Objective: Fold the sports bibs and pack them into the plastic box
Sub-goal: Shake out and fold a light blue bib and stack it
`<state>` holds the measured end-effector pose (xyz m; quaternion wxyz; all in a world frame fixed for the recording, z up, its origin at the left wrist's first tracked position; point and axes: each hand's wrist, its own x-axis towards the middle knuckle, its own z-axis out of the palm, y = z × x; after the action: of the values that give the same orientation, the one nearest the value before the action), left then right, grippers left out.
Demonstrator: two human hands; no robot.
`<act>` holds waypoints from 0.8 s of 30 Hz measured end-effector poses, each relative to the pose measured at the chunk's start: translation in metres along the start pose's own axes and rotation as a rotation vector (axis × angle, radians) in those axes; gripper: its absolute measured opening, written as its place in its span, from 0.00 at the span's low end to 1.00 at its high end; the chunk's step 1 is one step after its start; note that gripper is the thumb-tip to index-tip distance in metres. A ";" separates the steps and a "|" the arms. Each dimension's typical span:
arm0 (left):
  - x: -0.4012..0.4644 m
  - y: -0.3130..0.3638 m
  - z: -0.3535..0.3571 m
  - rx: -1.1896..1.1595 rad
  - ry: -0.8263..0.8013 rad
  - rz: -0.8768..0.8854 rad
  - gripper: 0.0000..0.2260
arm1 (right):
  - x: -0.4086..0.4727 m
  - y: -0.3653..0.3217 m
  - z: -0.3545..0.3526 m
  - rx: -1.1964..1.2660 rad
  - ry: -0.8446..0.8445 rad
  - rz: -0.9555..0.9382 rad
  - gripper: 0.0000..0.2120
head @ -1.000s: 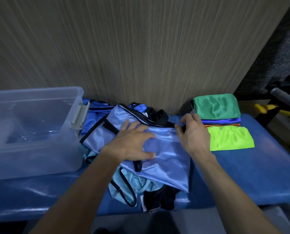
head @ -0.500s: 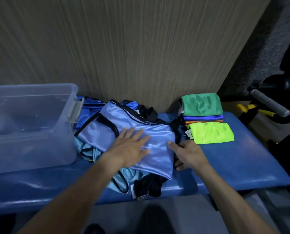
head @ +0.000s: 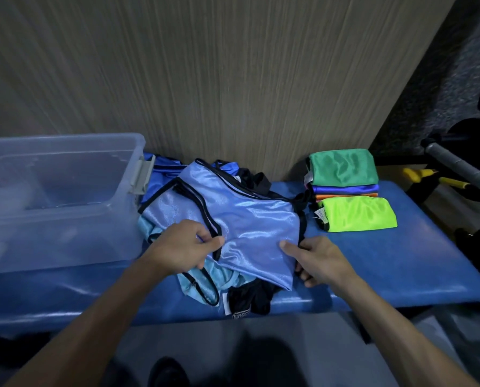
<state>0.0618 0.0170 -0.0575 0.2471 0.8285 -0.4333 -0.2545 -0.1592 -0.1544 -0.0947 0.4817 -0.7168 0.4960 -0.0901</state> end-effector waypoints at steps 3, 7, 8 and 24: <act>-0.003 0.000 0.008 -0.139 -0.036 0.006 0.16 | -0.006 0.000 0.004 -0.029 0.023 -0.034 0.24; -0.004 0.000 0.022 -0.264 -0.080 -0.013 0.21 | -0.010 0.000 0.008 0.005 0.075 -0.060 0.18; -0.005 0.000 0.026 -0.276 -0.094 -0.026 0.21 | -0.011 0.000 0.008 0.023 0.085 -0.054 0.18; -0.017 0.004 0.034 -0.377 0.005 0.010 0.10 | -0.010 0.001 0.015 0.115 0.102 -0.039 0.16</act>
<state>0.0294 0.0235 -0.0770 0.4003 0.7660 -0.3816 -0.3276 -0.1553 -0.1370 -0.0995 0.4943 -0.6919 0.4998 -0.1645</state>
